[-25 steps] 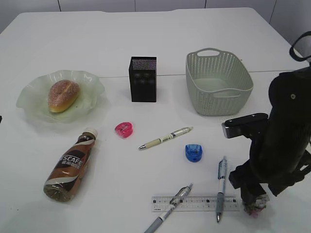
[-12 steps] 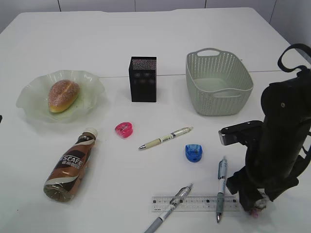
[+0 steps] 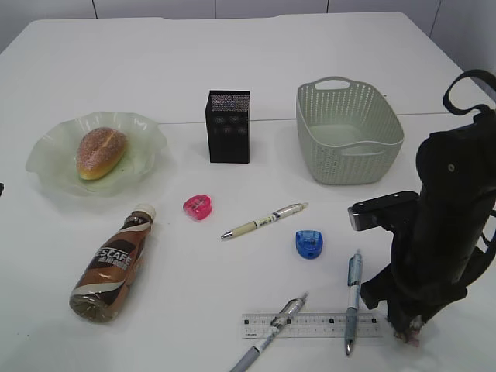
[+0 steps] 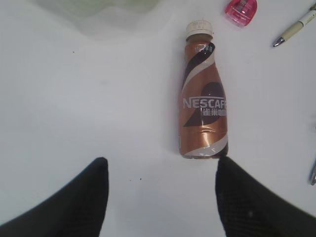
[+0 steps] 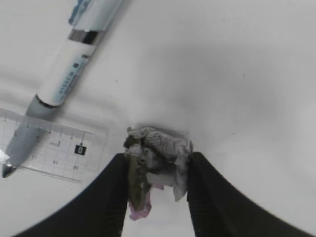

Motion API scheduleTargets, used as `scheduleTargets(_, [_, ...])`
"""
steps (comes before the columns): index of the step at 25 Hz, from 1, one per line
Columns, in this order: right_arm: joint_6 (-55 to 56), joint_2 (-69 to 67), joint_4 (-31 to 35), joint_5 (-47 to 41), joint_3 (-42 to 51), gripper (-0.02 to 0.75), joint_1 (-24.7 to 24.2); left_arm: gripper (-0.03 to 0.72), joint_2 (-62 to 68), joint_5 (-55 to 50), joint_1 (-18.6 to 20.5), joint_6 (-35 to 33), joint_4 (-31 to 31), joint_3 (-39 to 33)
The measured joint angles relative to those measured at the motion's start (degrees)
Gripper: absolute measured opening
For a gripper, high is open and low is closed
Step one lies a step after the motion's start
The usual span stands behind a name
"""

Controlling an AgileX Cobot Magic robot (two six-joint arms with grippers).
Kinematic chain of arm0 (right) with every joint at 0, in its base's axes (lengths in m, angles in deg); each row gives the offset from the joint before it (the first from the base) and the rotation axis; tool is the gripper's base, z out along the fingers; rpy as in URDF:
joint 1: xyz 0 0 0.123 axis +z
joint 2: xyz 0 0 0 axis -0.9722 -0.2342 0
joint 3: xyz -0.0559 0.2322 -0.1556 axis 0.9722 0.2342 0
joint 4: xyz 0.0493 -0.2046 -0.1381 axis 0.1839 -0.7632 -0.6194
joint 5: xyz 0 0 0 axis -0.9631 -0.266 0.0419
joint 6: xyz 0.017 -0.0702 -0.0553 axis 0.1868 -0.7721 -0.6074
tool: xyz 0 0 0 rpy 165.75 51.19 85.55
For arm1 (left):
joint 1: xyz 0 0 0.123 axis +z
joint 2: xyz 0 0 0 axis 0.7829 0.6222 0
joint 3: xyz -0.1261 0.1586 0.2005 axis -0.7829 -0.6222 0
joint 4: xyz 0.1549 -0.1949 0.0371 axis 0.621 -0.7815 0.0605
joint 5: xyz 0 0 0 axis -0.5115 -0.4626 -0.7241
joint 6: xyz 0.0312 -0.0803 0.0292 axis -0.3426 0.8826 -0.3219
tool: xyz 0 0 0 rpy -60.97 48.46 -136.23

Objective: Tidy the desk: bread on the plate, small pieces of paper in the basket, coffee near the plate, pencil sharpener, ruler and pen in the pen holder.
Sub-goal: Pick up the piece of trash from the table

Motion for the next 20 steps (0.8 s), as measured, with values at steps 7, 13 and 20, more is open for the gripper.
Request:
scheduleTargets(7, [0.0, 0.0, 0.0, 0.0, 0.0, 0.149, 0.0, 0.496, 0.0, 0.0, 0.0, 0.0, 0.0, 0.0])
scheduleTargets(13, [0.0, 0.0, 0.0, 0.1, 0.0, 0.070, 0.0, 0.496, 0.0, 0.0, 0.0, 0.0, 0.0, 0.0])
scheduleTargets(20, [-0.6, 0.1, -0.1, 0.0, 0.0, 0.039, 0.0, 0.496, 0.0, 0.0, 0.0, 0.0, 0.0, 0.0])
